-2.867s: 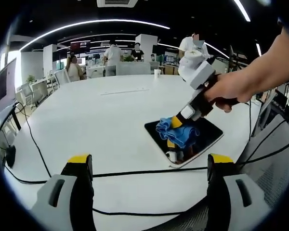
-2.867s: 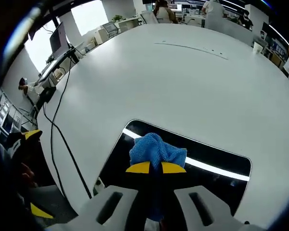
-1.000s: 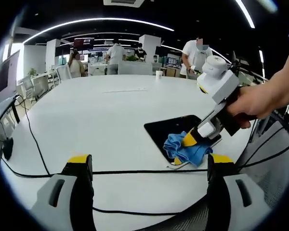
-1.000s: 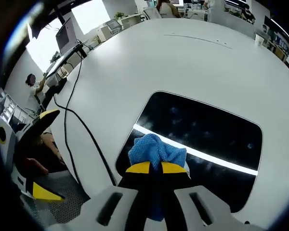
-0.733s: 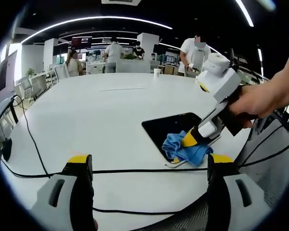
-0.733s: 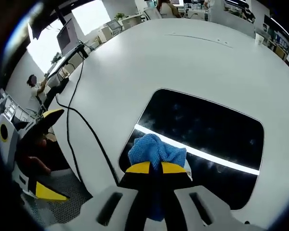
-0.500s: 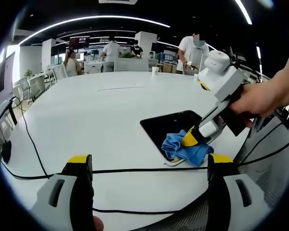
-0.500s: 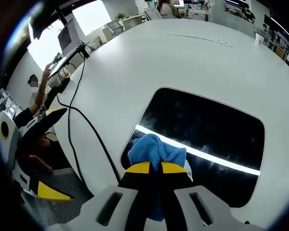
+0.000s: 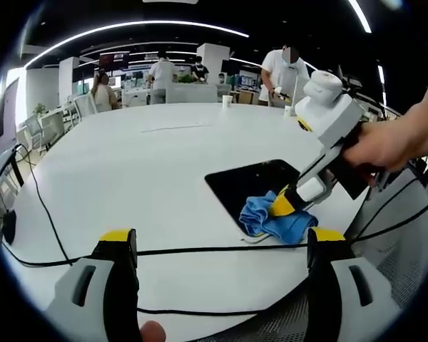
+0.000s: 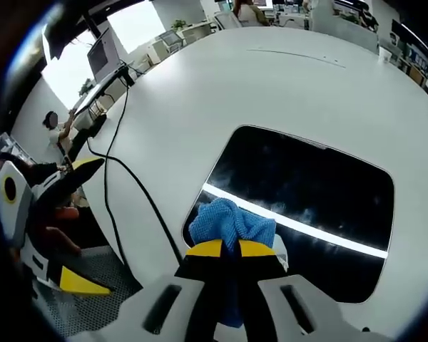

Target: Wipe the mirror surface with the cleaning cloth until all visible marks leave the cleaned area.

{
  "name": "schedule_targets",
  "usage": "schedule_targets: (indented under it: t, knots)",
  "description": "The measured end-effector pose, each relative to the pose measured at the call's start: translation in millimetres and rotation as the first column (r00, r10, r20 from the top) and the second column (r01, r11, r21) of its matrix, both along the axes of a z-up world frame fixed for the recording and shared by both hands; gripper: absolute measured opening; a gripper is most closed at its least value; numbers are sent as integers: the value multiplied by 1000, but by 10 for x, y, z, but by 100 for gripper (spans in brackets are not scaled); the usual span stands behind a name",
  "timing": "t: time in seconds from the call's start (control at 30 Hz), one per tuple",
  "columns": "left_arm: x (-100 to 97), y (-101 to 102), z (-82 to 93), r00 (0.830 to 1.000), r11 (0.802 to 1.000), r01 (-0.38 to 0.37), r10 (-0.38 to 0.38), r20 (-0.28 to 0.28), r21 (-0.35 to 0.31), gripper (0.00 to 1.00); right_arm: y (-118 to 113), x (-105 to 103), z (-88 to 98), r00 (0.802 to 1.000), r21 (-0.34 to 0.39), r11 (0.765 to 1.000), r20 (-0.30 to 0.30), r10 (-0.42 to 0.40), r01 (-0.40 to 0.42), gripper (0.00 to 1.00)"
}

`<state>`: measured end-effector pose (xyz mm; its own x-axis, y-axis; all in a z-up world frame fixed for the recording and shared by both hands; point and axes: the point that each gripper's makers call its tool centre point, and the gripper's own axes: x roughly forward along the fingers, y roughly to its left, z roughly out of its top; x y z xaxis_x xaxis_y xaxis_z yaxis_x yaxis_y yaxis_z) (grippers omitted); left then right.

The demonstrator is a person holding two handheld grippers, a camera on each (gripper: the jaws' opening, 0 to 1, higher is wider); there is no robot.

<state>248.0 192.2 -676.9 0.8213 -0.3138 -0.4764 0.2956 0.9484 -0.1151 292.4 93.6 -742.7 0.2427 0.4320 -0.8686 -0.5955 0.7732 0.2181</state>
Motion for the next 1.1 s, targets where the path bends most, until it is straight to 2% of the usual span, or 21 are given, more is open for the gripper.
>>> schedule_targets:
  t: [0.3, 0.57, 0.7, 1.1]
  knots:
    - [-10, -19, -26, 1000, 1000, 11, -11, -11, 6, 99, -8, 23, -24, 1000, 1, 1000, -16, 7, -7, 0]
    - [-23, -44, -34, 1000, 1000, 19, -19, -18, 5, 99, -167, 59, -25, 1000, -1, 1000, -23, -7, 7, 0]
    - [-8, -41, -9, 1000, 1000, 17, -17, 0, 4, 99, -255, 56, -13, 1000, 2, 1000, -21, -21, 21, 0]
    - [-19, -63, -34, 1000, 1000, 24, -24, -18, -10, 99, -483, 85, 40, 998, -6, 998, -24, -59, 59, 1]
